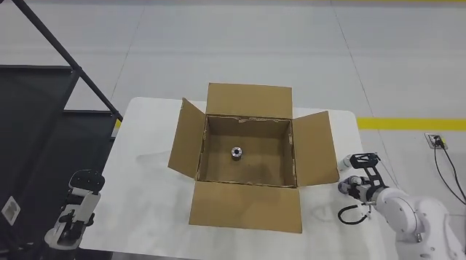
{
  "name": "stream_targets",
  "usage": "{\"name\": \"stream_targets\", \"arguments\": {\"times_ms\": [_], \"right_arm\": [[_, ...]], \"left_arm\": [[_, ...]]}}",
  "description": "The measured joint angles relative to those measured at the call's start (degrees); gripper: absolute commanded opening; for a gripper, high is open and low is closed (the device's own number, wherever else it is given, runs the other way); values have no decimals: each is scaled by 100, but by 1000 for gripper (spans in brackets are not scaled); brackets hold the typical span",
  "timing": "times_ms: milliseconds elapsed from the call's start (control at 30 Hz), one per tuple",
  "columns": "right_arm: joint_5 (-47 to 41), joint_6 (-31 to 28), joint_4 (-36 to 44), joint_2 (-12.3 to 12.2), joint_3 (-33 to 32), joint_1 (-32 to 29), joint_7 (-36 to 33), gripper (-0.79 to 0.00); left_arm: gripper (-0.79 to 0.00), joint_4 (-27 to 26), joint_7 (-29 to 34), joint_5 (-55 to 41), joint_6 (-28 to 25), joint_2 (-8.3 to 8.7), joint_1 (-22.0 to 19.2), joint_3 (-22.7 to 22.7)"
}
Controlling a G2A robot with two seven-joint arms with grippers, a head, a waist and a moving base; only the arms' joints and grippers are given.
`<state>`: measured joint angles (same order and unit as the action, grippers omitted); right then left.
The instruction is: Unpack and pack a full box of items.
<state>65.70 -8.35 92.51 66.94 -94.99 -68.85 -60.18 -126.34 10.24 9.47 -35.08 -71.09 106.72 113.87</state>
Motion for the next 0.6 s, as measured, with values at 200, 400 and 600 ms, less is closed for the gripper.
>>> {"name": "stream_targets", "arguments": {"times_ms": [200,400,600], "right_arm": [[21,271,686,-28,-154,-179,52,0],[195,965,2753,-5,-159,-578,397,0],[638,641,3981,15,905,-225,387,0]], "left_arm": [[0,0,0,0,0,0,0,0],[0,0,0,0,0,0,0,0],[0,0,0,0,0,0,0,0]]}}
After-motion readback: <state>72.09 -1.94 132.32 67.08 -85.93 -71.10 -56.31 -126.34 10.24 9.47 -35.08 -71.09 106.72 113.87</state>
